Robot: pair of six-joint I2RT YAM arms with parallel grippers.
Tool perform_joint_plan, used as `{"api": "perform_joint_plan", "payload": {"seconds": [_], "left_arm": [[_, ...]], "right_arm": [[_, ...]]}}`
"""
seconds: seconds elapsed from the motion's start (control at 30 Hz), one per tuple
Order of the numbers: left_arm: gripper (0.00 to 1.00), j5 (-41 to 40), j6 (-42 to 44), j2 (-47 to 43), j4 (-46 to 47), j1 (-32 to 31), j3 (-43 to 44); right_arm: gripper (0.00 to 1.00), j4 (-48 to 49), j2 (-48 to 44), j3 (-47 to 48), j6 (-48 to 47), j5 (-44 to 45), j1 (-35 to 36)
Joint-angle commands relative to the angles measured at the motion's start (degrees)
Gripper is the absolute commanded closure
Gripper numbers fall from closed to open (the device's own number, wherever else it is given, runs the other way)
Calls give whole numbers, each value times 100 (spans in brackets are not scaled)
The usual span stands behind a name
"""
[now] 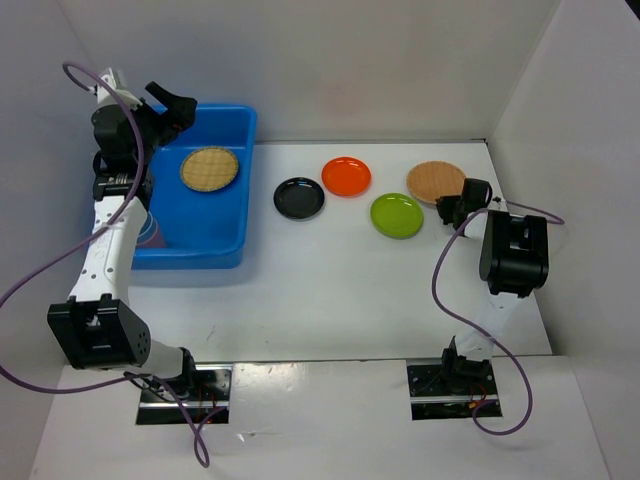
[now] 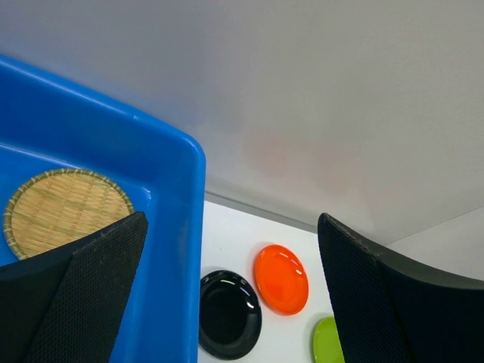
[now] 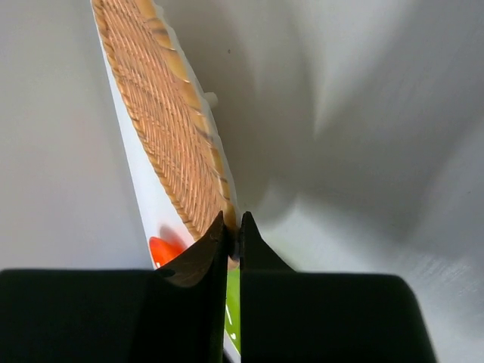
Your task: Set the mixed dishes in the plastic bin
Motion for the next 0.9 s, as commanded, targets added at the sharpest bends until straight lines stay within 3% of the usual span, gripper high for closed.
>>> {"api": "perform_joint_plan", "payload": {"seconds": [0.0, 0.23, 0.47, 0.67, 0.87], "left_arm": [[1, 157, -136, -263, 437, 40, -37], [1, 1200, -136, -132, 622, 40, 147], [1, 4194, 163, 606, 61, -170, 911], [1, 6112, 66, 1905, 41, -575, 1211], [1, 6888, 215, 2890, -133, -874, 1939]], "right_arm": [[100, -610, -94, -50, -302, 261, -42], [100, -742, -1234, -252, -898, 535, -42], [100, -1067, -2317, -147, -1742, 746, 370], [100, -1067, -2923, -95, -2226, -237, 485], [100, -1269, -3267, 345, -2973, -1240, 1108]]}}
